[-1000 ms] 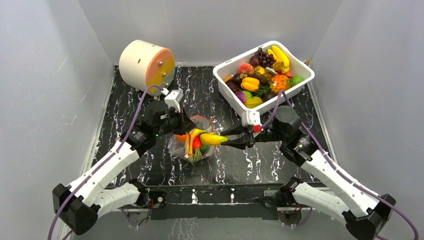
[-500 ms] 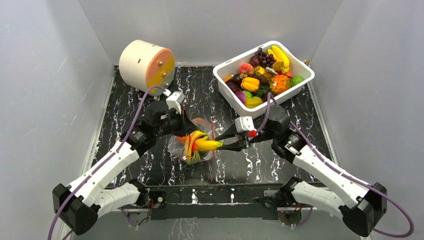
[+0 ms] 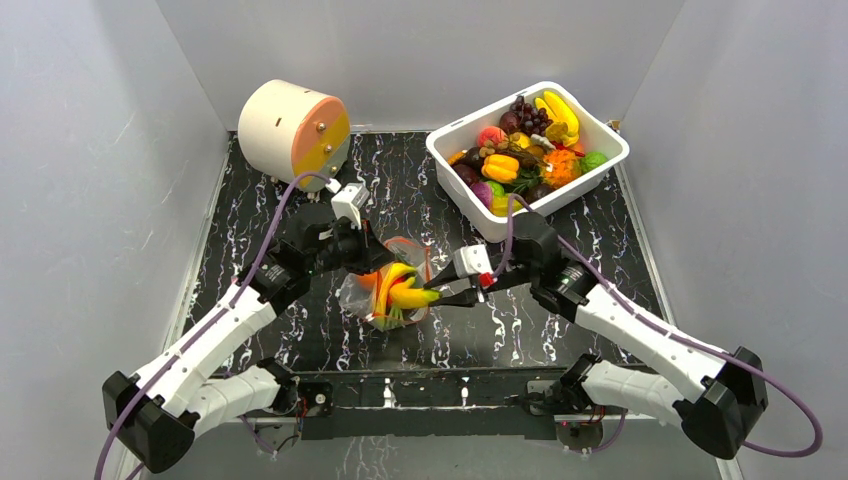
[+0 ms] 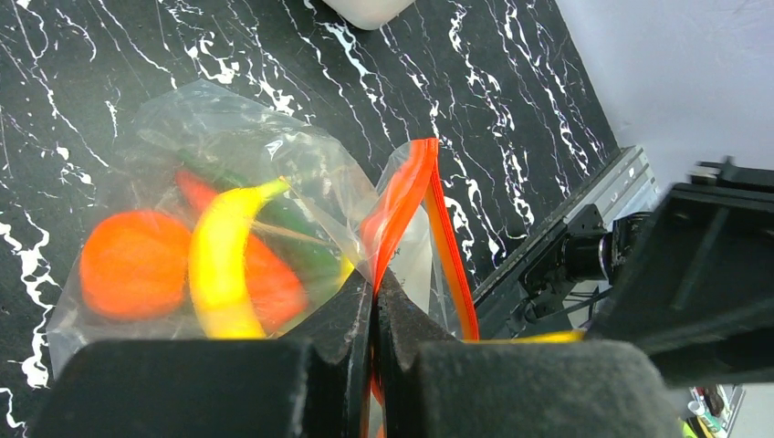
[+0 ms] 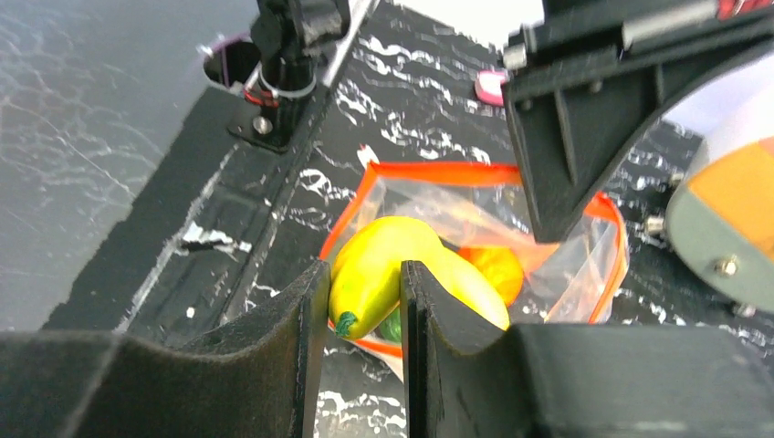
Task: Place the food in the zip-top bag and seal the zipper
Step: Place the fake fruit in the zipper food storage bag.
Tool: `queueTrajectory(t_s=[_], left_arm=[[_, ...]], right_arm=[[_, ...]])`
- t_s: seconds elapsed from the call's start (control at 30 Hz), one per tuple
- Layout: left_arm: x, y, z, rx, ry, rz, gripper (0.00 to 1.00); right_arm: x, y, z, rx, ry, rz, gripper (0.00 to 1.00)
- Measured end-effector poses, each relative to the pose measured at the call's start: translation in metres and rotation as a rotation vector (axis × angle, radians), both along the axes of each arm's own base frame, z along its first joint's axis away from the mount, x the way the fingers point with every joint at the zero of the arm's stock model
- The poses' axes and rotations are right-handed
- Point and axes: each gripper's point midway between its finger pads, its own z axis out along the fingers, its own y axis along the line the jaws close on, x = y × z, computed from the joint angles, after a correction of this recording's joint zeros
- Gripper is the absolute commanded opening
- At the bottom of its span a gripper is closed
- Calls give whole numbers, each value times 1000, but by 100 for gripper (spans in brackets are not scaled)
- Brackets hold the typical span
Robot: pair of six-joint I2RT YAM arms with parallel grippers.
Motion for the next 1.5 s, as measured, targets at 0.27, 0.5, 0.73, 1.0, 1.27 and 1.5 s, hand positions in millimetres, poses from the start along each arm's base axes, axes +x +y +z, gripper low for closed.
queueTrajectory(t_s=[0.27, 0.5, 0.73, 1.0, 1.27, 1.5], left_arm=[[-6, 1, -13, 13, 22, -18, 0], [-12, 5, -29, 22, 37, -20, 0], [-16, 6, -36, 28, 52, -26, 0], [-15, 6, -39, 25, 48, -26, 0], [-16, 6, -41, 26, 52, -25, 0], [-16, 5, -38, 14, 66, -15, 0]], right_arm=[[24, -1, -53, -201, -1, -103, 8], [24, -3, -77, -318, -13, -106, 8], [24, 0, -93, -401, -34, -102, 7], [30, 4, -67, -312, -171, -173, 7], [36, 18, -58, -241, -242, -197, 7], [37, 29, -75, -268, -269, -219, 8]])
